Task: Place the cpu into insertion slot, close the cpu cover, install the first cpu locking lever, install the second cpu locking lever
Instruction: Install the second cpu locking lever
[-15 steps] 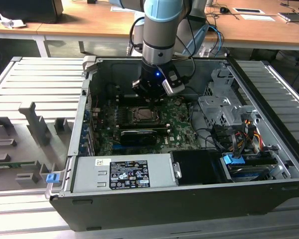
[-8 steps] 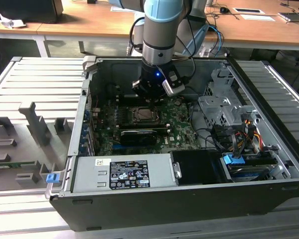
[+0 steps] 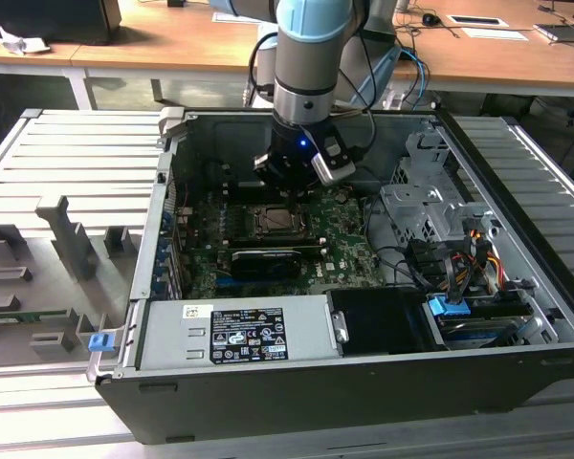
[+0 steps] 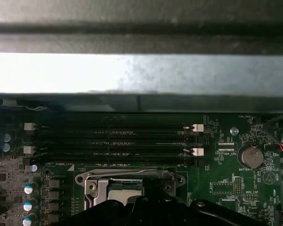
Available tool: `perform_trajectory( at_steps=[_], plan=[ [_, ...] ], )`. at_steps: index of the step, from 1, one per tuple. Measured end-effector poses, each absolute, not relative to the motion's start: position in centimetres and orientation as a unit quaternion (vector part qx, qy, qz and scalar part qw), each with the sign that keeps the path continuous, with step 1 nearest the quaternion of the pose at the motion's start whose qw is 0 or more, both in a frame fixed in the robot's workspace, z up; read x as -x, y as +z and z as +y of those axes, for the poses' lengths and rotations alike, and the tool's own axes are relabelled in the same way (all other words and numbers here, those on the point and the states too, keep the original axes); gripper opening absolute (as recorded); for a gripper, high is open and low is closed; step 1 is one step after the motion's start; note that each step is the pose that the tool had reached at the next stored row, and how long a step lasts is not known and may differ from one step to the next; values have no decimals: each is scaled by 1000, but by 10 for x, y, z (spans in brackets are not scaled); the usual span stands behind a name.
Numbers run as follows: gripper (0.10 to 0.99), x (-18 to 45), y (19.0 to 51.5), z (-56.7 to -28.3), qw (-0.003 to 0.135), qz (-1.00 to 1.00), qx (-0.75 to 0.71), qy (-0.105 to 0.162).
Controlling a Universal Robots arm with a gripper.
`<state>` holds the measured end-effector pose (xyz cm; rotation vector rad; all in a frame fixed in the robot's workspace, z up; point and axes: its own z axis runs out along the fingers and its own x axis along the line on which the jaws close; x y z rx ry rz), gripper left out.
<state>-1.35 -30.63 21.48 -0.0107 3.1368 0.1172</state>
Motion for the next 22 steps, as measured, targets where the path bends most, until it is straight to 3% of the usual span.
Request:
perform_trajectory(
  at_steps=[22],
  plan=[
    [106,14,226,-315,1,999,3,37]
  ],
)
